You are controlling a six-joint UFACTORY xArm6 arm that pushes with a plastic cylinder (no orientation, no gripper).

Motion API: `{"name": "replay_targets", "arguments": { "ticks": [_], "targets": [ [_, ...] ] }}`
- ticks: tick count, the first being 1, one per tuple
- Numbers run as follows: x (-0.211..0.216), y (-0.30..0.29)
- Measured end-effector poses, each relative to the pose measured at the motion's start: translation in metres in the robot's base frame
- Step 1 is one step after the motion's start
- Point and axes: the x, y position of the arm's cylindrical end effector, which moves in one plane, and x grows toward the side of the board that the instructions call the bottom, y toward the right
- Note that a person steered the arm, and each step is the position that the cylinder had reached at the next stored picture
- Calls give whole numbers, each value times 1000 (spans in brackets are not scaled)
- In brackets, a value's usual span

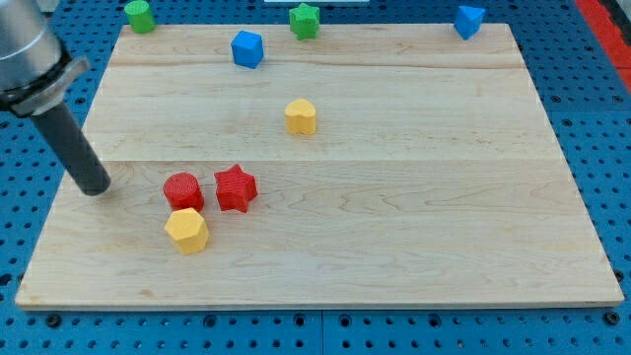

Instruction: Move the red circle along with the red star towards the center

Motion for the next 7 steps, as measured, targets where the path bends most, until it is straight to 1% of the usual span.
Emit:
{"name": "replay_targets", "arguments": {
  "ticks": [1, 2, 3, 5, 6, 7],
  "targets": [
    [21, 6],
    [29, 25],
    [19, 56],
    [18, 127],
    [9, 153],
    [-26, 175]
  ]
}}
